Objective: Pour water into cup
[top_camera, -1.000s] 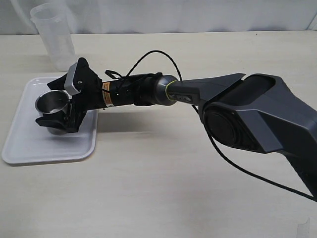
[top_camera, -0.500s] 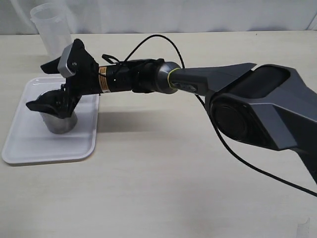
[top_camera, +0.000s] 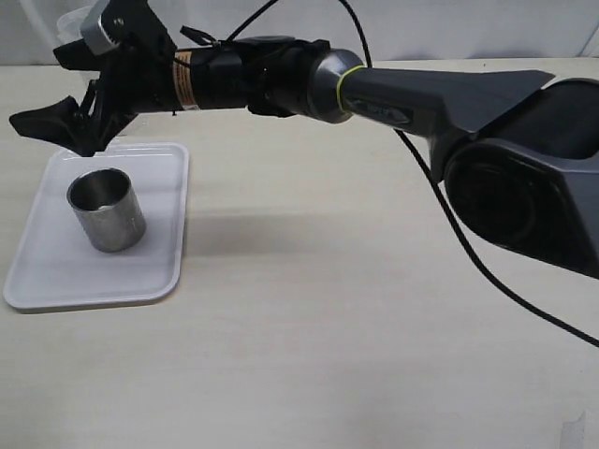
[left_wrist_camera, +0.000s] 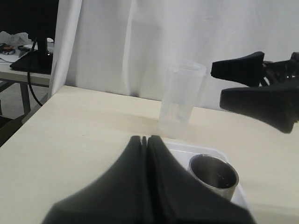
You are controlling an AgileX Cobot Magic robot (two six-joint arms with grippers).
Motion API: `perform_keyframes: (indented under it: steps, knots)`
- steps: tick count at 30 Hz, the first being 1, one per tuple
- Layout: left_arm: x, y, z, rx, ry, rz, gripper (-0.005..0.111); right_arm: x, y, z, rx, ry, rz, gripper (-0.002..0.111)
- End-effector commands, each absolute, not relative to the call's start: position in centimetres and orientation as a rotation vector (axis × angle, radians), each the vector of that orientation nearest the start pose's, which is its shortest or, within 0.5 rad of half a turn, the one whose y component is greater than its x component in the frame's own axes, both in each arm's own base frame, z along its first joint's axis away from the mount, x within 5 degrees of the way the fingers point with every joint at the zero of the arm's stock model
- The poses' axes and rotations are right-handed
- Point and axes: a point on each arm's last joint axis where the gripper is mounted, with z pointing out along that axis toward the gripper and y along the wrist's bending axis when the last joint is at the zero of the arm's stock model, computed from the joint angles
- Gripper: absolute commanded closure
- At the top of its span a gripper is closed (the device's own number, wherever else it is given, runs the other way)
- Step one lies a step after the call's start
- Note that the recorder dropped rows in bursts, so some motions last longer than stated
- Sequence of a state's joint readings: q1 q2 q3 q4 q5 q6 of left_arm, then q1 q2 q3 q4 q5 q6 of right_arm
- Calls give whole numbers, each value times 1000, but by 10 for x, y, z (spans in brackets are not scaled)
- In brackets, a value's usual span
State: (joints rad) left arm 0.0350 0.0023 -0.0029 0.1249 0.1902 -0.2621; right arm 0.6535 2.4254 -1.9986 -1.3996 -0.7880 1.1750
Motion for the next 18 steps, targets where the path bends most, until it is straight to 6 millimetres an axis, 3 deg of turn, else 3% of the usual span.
perform_keyframes:
  steps: [1, 4, 11, 12, 18]
  knots:
    - [56, 4, 196, -169, 1663, -68, 107, 396, 378, 228, -1161, 1439, 992, 7]
    - [56, 4, 196, -169, 1663, -68, 107, 393, 376, 238, -1161, 1468, 1006, 27]
    - [56, 4, 196, -169, 1663, -68, 107, 380, 374, 250, -1306, 1411, 1026, 100]
    - [56, 4, 196, -169, 1663, -68, 107, 378, 374, 251, -1323, 1398, 1046, 104]
    - [56, 4, 196, -169, 1663, -68, 107, 375, 372, 258, -1313, 1406, 1085, 104]
